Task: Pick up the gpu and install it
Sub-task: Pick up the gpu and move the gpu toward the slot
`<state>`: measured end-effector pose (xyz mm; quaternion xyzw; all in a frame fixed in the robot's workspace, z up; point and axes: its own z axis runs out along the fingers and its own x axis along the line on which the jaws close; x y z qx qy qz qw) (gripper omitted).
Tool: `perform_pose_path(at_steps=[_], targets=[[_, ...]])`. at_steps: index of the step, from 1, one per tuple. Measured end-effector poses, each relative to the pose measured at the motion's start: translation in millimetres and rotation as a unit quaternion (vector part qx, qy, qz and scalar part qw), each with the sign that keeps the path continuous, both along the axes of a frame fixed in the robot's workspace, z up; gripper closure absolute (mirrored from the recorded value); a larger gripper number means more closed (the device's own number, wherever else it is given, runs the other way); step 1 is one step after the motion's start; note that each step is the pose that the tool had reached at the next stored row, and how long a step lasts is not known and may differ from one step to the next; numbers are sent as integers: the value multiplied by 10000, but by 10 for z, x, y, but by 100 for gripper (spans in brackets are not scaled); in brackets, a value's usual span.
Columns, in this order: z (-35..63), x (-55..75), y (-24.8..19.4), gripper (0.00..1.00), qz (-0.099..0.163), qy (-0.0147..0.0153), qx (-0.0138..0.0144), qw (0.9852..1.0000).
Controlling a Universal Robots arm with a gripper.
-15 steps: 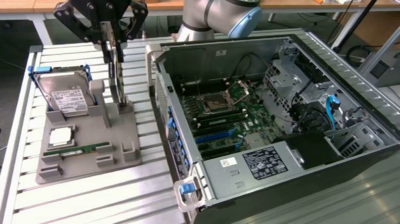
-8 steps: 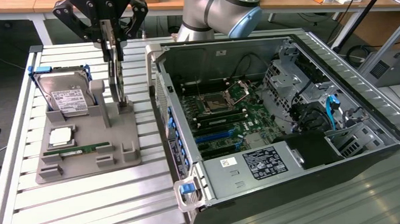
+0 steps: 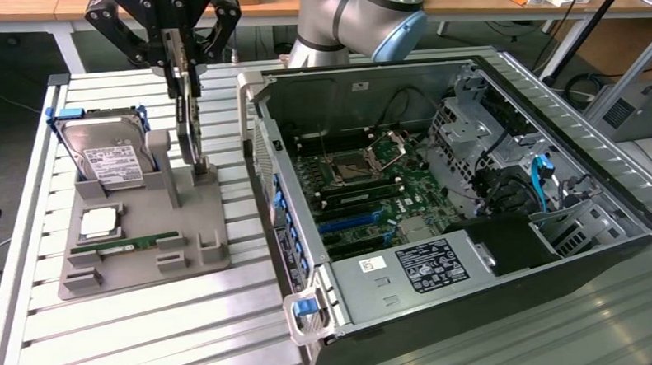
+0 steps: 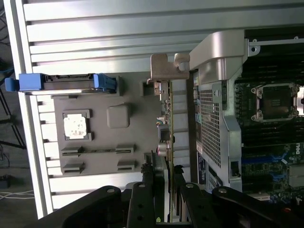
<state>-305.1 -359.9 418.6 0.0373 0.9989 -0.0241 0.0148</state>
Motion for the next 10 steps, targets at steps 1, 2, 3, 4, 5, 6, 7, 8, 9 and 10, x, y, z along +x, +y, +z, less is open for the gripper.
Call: perform_pose_path(at_steps=[1, 2, 3, 4, 5, 6, 7, 8, 9, 10], targets=[[3, 0, 0, 73, 0, 0, 0, 10000], [6, 0, 0, 73, 0, 0, 0, 10000], [11, 0, 0, 73, 0, 0, 0, 10000], [15, 0, 0, 73, 0, 0, 0, 10000], [19, 0, 0, 73, 0, 0, 0, 10000], [22, 0, 0, 73, 0, 0, 0, 10000], [26, 0, 0, 73, 0, 0, 0, 10000], [31, 0, 0, 73, 0, 0, 0, 10000], [34, 0, 0, 73, 0, 0, 0, 10000], [38, 0, 0, 73, 0, 0, 0, 10000]])
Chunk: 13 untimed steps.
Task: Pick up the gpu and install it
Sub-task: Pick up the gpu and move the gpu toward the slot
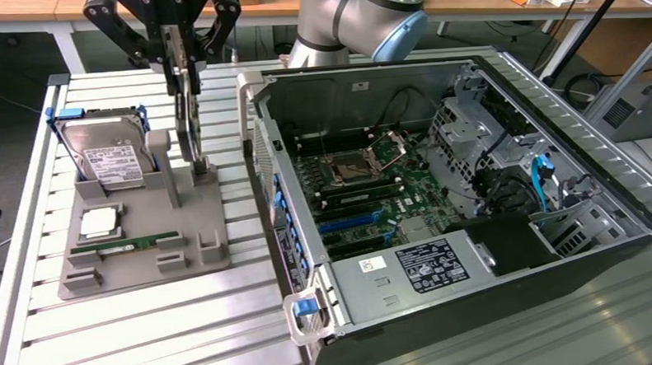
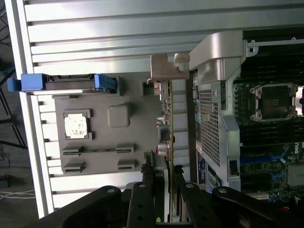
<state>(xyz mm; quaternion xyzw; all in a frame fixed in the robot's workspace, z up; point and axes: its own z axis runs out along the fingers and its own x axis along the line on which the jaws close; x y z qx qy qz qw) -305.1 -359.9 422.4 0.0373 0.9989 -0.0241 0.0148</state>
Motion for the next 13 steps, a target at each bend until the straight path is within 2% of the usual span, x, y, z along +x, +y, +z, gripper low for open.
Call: perform_pose_path(at_steps=[13], targets=[[53, 0, 0, 73, 0, 0, 0, 10000]])
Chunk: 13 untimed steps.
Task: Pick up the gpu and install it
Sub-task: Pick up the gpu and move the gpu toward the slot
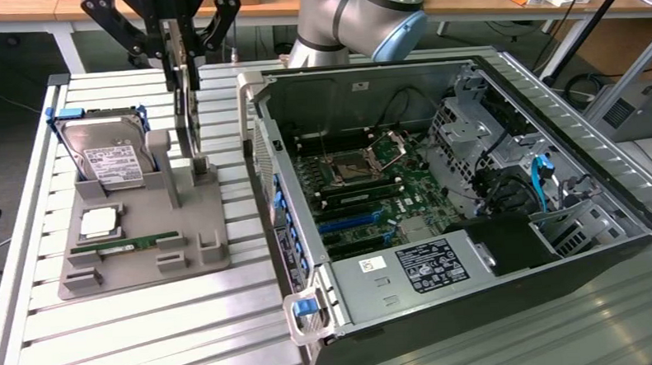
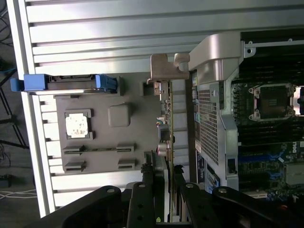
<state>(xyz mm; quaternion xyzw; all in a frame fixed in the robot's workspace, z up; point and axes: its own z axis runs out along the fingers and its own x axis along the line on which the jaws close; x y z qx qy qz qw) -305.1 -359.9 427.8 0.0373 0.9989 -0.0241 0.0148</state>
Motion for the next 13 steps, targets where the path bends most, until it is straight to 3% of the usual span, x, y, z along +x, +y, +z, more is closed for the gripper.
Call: perform_pose_path(at_steps=[13], targets=[[48, 0, 0, 73, 0, 0, 0, 10000]])
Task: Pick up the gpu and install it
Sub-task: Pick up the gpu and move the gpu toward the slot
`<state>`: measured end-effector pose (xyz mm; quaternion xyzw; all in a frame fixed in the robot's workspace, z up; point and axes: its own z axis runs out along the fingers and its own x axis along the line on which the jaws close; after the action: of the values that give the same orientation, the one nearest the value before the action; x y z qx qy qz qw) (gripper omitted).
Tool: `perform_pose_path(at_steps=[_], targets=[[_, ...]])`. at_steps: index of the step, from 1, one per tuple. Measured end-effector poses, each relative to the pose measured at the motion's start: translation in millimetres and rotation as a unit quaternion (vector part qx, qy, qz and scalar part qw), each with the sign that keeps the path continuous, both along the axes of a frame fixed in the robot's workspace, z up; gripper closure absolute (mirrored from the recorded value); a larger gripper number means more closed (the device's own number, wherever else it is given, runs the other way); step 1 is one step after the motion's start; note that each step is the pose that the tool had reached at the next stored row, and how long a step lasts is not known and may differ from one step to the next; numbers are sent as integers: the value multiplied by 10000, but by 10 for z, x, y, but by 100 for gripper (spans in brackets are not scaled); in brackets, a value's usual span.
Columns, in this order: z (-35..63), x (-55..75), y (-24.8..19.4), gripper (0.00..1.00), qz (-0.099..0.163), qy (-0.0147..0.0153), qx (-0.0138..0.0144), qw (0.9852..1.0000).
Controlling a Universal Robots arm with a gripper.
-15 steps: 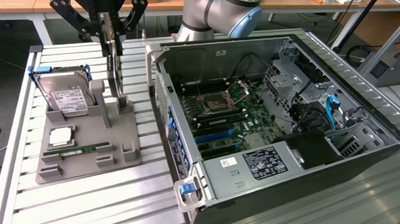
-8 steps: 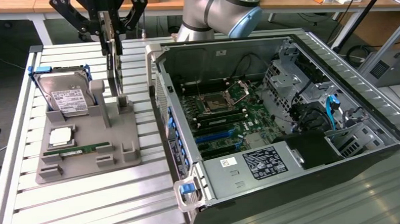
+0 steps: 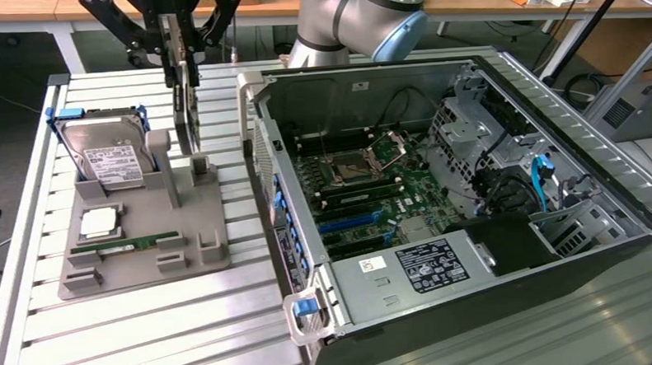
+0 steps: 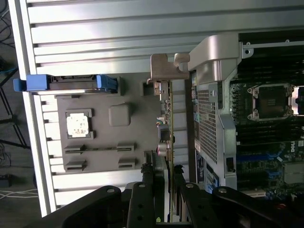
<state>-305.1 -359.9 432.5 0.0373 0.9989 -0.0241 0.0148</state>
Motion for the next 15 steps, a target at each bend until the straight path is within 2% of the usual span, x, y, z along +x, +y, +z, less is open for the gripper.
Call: perform_pose_path(at_steps=[15], targets=[[38, 12, -3, 73, -2, 0, 0, 10000]])
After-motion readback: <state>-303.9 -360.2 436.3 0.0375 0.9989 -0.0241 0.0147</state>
